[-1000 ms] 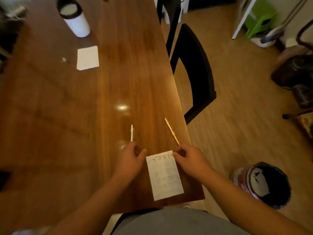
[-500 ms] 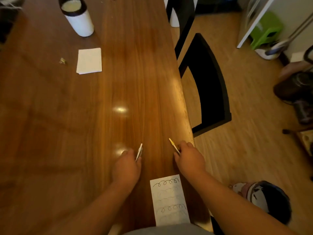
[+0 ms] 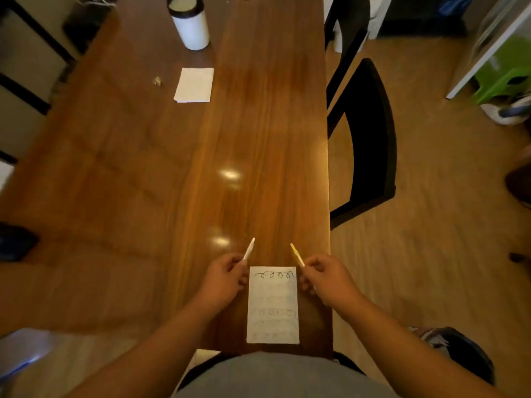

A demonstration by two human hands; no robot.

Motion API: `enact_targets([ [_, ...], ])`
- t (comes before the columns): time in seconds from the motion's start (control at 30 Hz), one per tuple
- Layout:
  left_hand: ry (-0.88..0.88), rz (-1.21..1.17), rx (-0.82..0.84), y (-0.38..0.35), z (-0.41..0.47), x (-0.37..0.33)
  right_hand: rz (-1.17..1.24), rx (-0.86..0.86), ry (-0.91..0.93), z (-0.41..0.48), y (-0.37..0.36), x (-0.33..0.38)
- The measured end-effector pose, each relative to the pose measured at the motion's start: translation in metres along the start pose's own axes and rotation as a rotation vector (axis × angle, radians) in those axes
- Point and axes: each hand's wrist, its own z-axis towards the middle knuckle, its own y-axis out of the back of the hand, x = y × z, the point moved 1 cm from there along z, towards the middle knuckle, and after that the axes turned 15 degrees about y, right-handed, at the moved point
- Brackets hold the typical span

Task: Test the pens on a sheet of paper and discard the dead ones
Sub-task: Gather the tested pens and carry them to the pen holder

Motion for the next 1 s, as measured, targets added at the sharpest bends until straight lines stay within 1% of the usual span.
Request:
enact_targets([
  [0.07, 0.013, -0.068, 0.005, -0.005, -0.024, 0.014, 0.165, 0.036, -0.07, -0.026, 0.007, -0.004],
  [0.2, 0.103, -0.244, -0.001, -0.023, -0.067, 0.048, 0.193, 0.115, -0.113, -0.069, 0.02, -0.019],
  [0.33, 0.148, -0.437, -0.022, -0.036, -0.1, 0.082, 0.079, 0.218, -0.093, -0.095, 0.024, -0.032],
  [0.47, 0.18, -0.627, -0.077, -0.035, -0.125, 0.126, -0.071, 0.37, -0.004, -0.107, 0.01, -0.035],
  [0.53, 0.197, -0.713, -0.134, -0.029, -0.138, 0.15, -0.136, 0.449, 0.045, -0.111, -0.008, -0.03],
  [0.63, 0.219, -0.85, -0.276, -0.013, -0.162, 0.191, -0.218, 0.577, 0.125, -0.113, -0.049, -0.019],
  [0.77, 0.274, -0.999, -0.431, 0.012, -0.202, 0.255, -0.308, 0.754, 0.239, -0.117, -0.123, 0.002],
  [0.87, 0.345, -1.123, -0.528, 0.03, -0.23, 0.308, -0.326, 0.896, 0.291, -0.127, -0.192, 0.024],
  [1.0, 0.456, -1.246, -0.639, 0.052, -0.261, 0.378, -0.384, 1.015, 0.365, -0.149, -0.295, 0.049],
])
